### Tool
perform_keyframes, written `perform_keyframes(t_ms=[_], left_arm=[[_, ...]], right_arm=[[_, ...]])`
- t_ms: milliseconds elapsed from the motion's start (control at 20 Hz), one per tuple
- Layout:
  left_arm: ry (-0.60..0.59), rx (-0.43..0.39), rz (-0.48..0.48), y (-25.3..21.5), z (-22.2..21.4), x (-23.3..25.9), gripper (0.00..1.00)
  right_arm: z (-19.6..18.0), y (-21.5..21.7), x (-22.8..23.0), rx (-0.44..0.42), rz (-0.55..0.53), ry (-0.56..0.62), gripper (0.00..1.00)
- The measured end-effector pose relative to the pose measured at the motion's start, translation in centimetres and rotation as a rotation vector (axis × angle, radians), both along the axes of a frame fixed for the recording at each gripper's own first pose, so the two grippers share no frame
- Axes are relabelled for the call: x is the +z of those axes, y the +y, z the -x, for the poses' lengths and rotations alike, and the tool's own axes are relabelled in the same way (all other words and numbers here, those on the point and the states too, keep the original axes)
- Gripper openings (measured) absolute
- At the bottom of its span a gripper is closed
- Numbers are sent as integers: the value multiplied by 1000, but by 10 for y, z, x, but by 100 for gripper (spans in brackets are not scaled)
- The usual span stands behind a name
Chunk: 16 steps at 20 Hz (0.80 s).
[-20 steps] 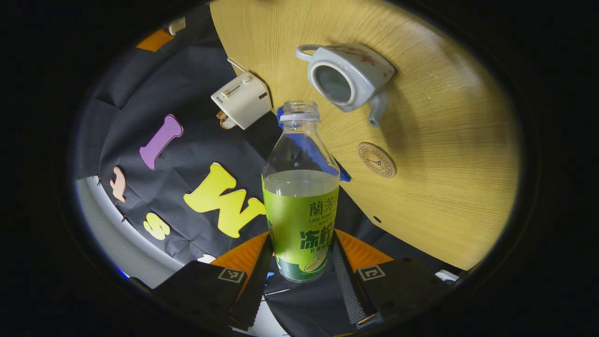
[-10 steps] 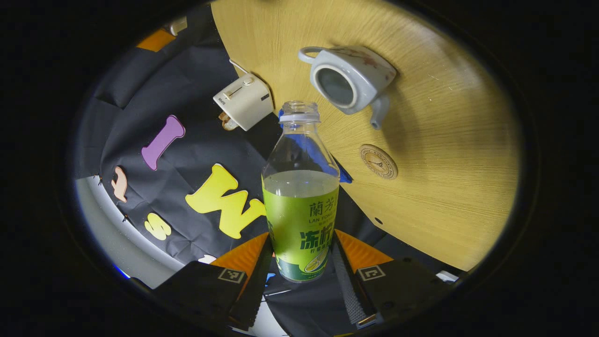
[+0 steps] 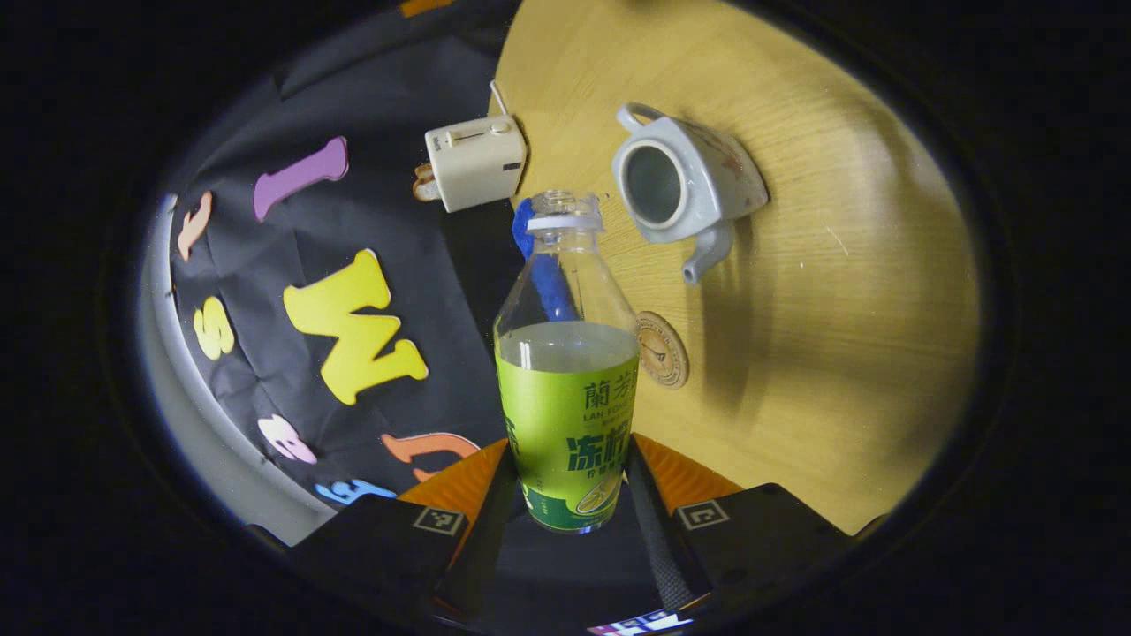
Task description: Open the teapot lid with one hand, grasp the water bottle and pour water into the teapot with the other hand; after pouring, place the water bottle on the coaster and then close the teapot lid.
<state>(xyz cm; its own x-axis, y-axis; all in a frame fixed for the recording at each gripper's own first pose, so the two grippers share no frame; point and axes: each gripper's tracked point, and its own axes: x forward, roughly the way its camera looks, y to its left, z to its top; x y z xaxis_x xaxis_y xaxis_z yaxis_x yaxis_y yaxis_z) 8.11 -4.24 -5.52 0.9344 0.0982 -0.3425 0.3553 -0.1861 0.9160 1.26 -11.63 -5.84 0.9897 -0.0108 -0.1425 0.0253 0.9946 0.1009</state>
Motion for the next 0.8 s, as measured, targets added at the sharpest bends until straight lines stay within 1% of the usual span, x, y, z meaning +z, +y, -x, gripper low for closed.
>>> perform_keyframes(t_ms=[200, 300, 400, 550, 650, 750, 800], left_arm=[[115, 77, 318, 5, 17, -30, 72], [137, 106, 491, 6, 26, -32, 72], [121, 141, 683, 11, 28, -23, 73], [43, 181, 999, 13, 27, 6, 73], [11, 211, 1226, 13, 17, 21, 73], [11, 243, 1426, 10, 3, 28, 73], [14, 254, 1506, 7, -4, 27, 73]], right_arm=[[-1, 2, 6, -5, -10, -6, 0], [0, 5, 10, -3, -8, -12, 0], [-1, 10, 14, 4, -19, -17, 0], [-4, 18, 17, 12, -25, -23, 0], [-5, 24, 18, 22, -28, -22, 0], [-7, 30, 19, 31, -23, -22, 0], [-7, 31, 19, 33, -20, -22, 0]])
